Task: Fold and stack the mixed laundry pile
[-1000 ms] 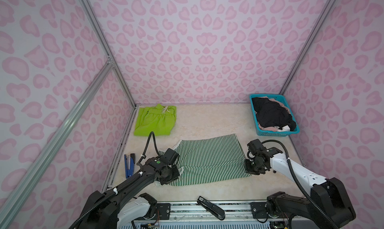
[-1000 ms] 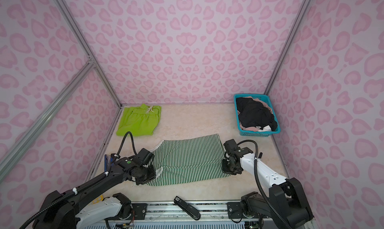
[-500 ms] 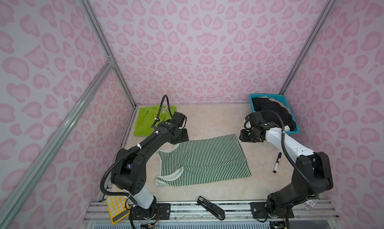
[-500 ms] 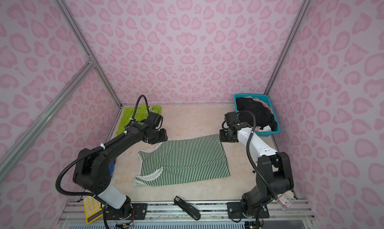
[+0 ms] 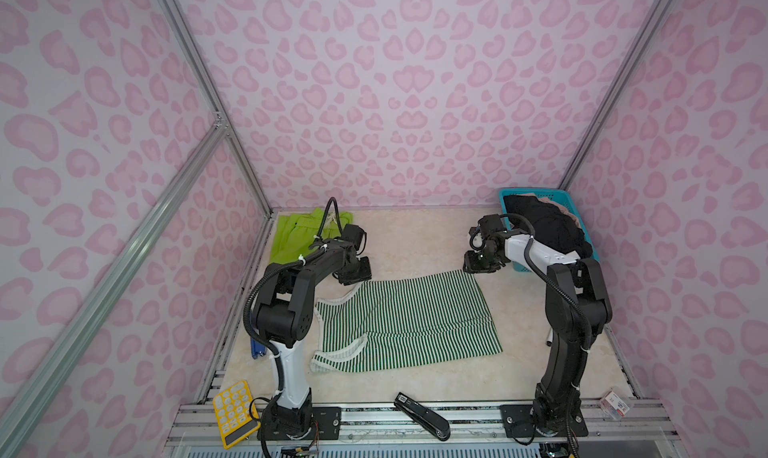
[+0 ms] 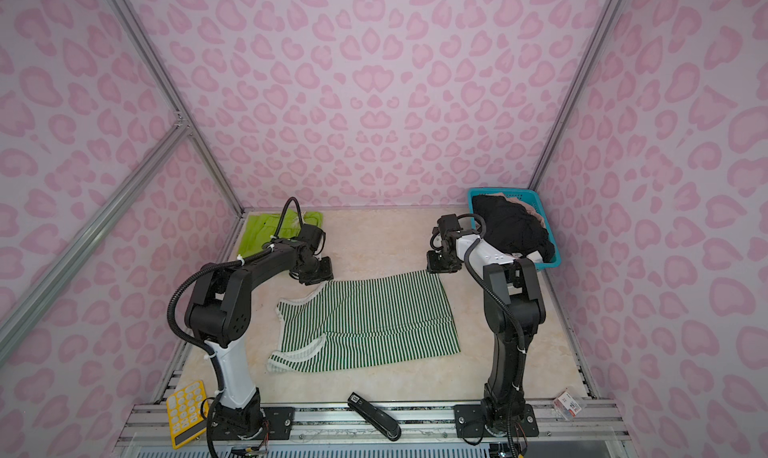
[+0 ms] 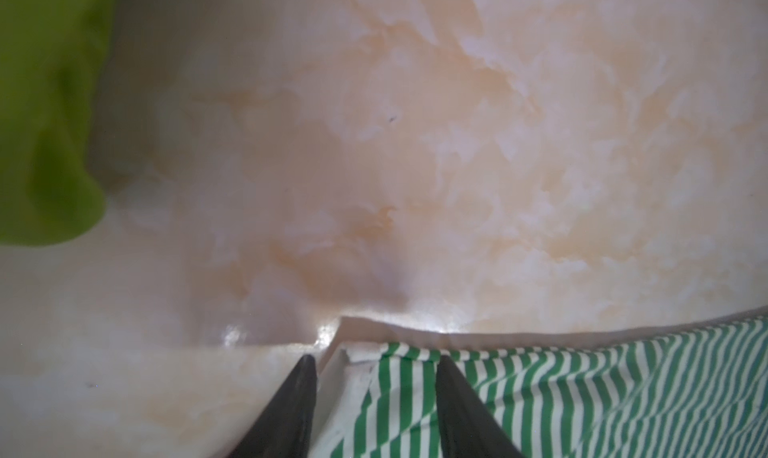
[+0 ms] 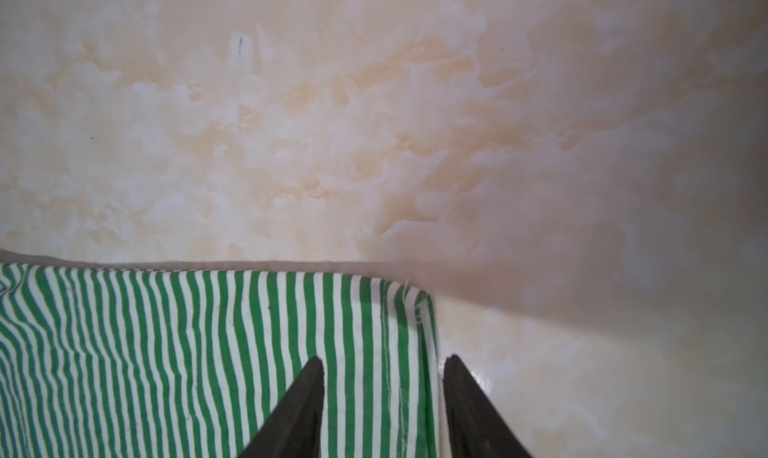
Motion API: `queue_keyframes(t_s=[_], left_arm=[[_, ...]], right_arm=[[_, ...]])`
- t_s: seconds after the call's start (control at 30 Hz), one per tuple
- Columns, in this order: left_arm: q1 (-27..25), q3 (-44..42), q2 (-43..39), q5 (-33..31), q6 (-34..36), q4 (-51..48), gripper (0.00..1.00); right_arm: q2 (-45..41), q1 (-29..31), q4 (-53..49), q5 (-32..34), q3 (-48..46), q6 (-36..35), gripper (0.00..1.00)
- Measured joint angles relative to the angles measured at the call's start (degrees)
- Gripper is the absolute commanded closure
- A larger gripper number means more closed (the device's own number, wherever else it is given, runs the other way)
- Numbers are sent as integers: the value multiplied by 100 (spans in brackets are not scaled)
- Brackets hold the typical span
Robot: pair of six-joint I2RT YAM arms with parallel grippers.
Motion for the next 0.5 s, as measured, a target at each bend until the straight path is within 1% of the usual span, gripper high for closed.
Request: queue_keyframes(t_s=[0.17,0.23,0.27,0.4,0.5], left_arm=[[35,-31,74,267,48,90,60],[55,-85,74,313,42,153,63],[61,-105,74,321,42,188,68],[70,-125,129,428,13,352,79],[79,-122,173,501,-72,448,90]], right_arm=[[201,-37,-17,-15,48,7,56],[284,-70,-9,-26,76,13,60],[339,-74,-13,-35,105,24,62],[520,-103,0,-122,273,35,71],[551,-122,4,-155,302,33,79]])
